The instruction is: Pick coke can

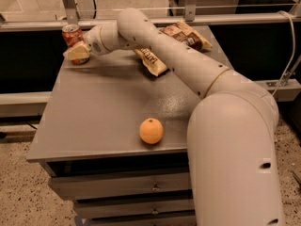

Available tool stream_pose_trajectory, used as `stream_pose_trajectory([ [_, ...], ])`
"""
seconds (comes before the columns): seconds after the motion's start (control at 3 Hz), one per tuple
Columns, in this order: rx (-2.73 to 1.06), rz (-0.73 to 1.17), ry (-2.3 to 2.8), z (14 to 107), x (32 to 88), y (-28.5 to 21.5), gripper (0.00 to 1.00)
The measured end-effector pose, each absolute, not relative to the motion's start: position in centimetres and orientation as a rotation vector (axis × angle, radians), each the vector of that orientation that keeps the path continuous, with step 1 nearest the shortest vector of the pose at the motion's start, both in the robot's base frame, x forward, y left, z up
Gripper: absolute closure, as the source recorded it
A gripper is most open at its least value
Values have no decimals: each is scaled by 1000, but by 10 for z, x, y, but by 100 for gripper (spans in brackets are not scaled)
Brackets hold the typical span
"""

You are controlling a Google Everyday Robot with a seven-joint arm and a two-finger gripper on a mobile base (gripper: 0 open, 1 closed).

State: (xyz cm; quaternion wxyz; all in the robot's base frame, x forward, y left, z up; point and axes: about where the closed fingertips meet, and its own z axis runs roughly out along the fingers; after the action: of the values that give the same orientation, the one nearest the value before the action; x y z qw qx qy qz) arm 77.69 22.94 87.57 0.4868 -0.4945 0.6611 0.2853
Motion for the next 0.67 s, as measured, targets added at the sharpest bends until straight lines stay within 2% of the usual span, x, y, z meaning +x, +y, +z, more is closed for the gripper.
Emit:
stream_pose_trajectory([
  [0.67,-1246,758,1492,899,760,217,85],
])
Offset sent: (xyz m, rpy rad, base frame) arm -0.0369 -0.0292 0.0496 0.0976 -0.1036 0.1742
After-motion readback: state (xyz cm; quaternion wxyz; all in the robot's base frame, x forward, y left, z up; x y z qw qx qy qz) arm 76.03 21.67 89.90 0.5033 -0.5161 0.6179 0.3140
